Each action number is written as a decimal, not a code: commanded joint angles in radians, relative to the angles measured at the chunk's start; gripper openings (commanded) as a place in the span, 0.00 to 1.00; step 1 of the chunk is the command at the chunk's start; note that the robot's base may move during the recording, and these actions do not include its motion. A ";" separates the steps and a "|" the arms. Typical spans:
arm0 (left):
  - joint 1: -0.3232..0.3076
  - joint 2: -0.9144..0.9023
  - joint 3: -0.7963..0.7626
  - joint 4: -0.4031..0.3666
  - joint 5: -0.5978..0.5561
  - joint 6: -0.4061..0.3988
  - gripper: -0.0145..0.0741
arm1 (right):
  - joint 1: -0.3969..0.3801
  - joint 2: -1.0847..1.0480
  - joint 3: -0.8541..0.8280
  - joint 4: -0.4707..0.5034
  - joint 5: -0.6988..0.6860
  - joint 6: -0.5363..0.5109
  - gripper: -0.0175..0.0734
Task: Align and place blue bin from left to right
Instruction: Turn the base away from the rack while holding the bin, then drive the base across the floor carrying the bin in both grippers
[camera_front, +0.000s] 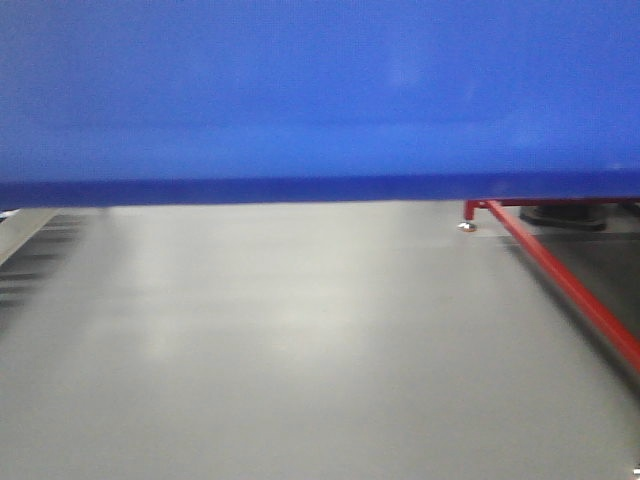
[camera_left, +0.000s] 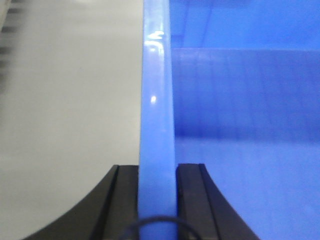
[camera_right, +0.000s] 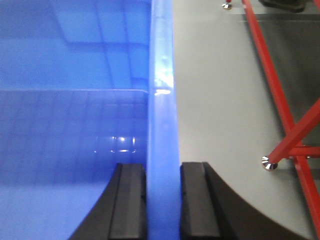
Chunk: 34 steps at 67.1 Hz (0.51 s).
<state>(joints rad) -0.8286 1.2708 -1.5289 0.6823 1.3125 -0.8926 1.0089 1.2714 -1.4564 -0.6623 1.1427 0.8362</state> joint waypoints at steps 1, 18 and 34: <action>-0.021 -0.008 -0.007 -0.005 -0.091 -0.007 0.04 | 0.014 -0.006 -0.009 -0.005 -0.126 -0.001 0.10; -0.021 -0.008 -0.007 0.004 -0.091 -0.007 0.04 | 0.014 -0.006 -0.009 -0.005 -0.126 -0.001 0.10; -0.021 -0.008 -0.007 0.004 -0.091 -0.007 0.04 | 0.014 -0.006 -0.009 -0.005 -0.126 -0.001 0.10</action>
<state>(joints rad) -0.8286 1.2708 -1.5289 0.6840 1.3125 -0.8926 1.0089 1.2714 -1.4564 -0.6623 1.1427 0.8362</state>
